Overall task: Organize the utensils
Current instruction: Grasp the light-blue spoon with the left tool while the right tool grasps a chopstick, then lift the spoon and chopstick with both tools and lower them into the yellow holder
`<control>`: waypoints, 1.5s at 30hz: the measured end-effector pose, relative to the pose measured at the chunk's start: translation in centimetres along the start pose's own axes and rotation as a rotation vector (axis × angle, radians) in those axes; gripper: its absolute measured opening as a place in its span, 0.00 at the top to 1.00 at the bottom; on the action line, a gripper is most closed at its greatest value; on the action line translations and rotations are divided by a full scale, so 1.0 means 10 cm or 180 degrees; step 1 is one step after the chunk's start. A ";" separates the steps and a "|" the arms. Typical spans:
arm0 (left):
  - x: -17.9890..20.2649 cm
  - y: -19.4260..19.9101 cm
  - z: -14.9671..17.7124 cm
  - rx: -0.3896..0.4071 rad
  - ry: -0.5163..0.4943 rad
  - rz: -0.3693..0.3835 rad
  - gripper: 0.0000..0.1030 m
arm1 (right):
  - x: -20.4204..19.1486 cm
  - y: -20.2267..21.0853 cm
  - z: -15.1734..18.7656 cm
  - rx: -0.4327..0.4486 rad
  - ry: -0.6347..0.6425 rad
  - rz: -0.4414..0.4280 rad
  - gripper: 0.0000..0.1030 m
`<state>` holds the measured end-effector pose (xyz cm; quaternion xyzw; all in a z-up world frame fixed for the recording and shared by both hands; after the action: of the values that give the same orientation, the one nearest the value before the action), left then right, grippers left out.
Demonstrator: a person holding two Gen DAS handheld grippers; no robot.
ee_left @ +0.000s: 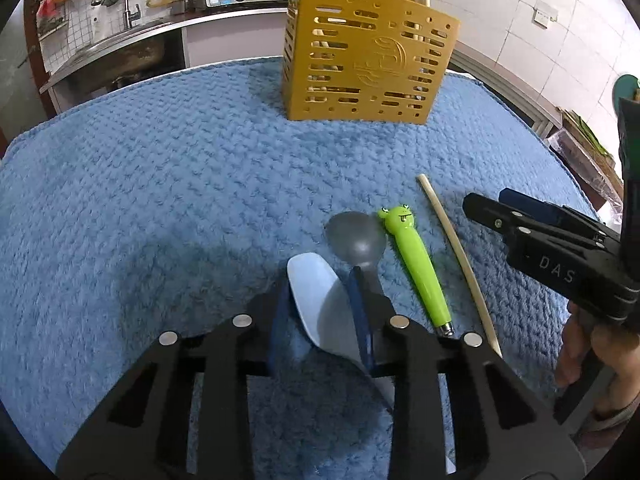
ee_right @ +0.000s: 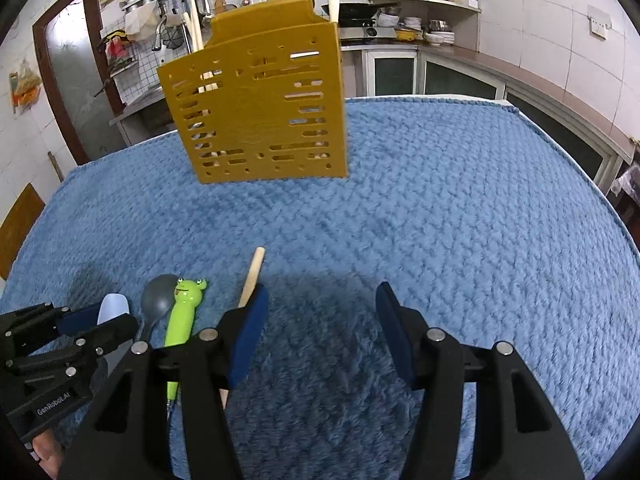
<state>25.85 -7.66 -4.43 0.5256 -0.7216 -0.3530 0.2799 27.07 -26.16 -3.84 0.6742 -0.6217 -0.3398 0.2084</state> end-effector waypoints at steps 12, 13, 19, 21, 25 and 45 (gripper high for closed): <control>-0.09 0.00 -0.11 0.0073 -0.0081 0.0054 0.93 | -0.16 -0.09 0.01 -0.0123 0.0168 0.0070 0.47; -0.12 0.00 -0.13 0.0084 -0.0080 0.0016 0.93 | -0.19 -0.10 0.00 -0.0140 0.0194 0.0086 0.47; -0.24 -0.02 -0.18 0.0091 -0.0082 -0.0104 0.93 | -0.25 -0.13 -0.03 -0.0207 0.0161 0.0084 0.48; -0.24 -0.04 -0.19 0.0071 -0.0106 -0.0108 0.93 | -0.29 -0.13 -0.04 -0.0225 0.0175 0.0075 0.52; -0.21 -0.04 -0.19 0.0086 -0.0166 -0.0137 0.93 | -0.37 -0.13 -0.06 -0.0250 0.0209 0.0060 0.55; -0.27 -0.05 -0.19 0.0081 -0.0158 -0.0138 0.93 | -0.53 -0.22 -0.05 -0.0466 0.0213 0.0018 0.80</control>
<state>28.44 -5.57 -3.80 0.5358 -0.7211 -0.3628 0.2476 29.02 -20.70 -3.99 0.6663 -0.5898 -0.3611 0.2788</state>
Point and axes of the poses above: each gripper's, at about its wrist camera, not at the fingertips, and y roughly against the way its jaws point, x to its right, z to its underside, the point moved 1 cm from there along -y, roughly the way its jaws point, and after that the axes turned 6 degrees about -z, right-handed, at the moved point
